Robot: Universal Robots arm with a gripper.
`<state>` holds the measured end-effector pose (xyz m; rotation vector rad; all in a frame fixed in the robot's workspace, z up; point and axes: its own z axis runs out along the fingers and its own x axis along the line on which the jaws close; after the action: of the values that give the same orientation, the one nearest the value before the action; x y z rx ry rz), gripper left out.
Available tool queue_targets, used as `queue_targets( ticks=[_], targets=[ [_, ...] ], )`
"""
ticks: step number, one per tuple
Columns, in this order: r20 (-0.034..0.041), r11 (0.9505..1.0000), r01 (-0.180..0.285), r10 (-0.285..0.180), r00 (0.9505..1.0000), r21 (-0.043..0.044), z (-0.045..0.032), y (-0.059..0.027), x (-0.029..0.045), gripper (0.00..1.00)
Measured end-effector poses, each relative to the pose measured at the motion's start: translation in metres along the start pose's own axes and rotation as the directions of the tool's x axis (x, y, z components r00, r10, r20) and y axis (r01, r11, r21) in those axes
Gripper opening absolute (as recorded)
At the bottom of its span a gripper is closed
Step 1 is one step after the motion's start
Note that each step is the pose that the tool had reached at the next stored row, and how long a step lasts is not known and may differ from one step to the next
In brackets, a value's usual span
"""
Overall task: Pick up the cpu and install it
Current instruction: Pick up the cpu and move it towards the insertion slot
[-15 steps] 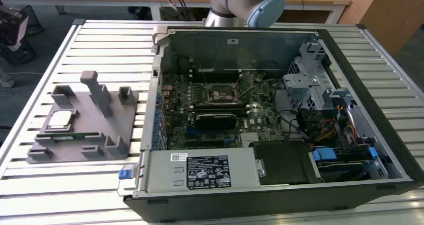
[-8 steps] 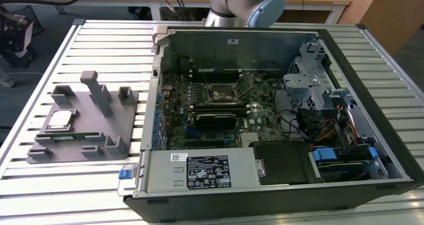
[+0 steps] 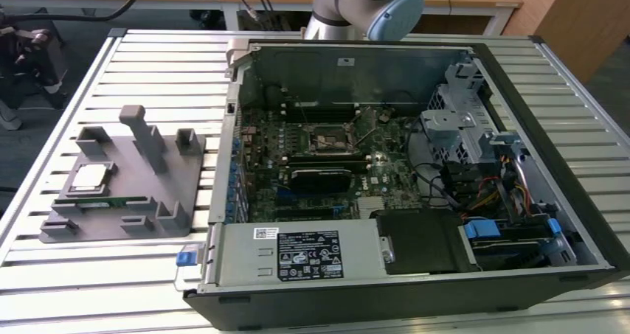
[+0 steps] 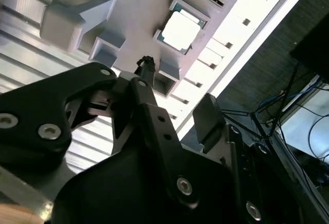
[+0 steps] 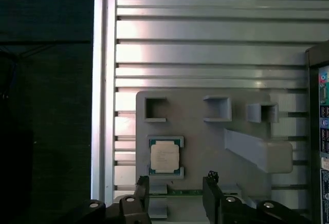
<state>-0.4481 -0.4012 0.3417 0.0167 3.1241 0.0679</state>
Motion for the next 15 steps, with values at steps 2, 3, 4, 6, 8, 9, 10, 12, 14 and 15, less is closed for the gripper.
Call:
queue_targets(
  ticks=[2,3,4,6,8,9,10,12,14,15],
  targets=[
    [0.0000,1.0000,0.000,0.000,1.0000,0.0000,0.0037,-0.0002,0.0003,0.58],
    [0.0001,1.0000,0.000,0.000,1.0000,0.0000,0.0055,-0.0003,0.0004,0.64],
    [0.0001,1.0000,0.000,0.000,1.0000,0.0000,0.0073,-0.0005,0.0007,0.64],
    [-0.0001,1.0000,0.001,-0.001,1.0000,0.0000,0.0107,-0.0017,0.0009,0.71],
    [-0.0014,1.0000,0.007,-0.007,1.0000,-0.0001,0.0143,-0.0038,0.0009,0.71],
    [-0.0017,1.0000,0.008,-0.008,1.0000,-0.0001,0.0161,-0.0048,0.0010,0.71],
    [-0.0018,1.0000,0.008,-0.008,1.0000,-0.0002,0.0180,-0.0053,0.0012,0.71],
    [-0.0018,1.0000,0.008,-0.008,1.0000,-0.0002,0.0216,-0.0057,0.0016,0.71],
    [-0.0020,1.0000,0.008,-0.008,1.0000,-0.0001,0.0251,-0.0060,0.0016,0.71],
    [-0.0022,1.0000,0.008,-0.008,1.0000,-0.0001,0.0269,-0.0061,0.0016,0.71]
  ],
)
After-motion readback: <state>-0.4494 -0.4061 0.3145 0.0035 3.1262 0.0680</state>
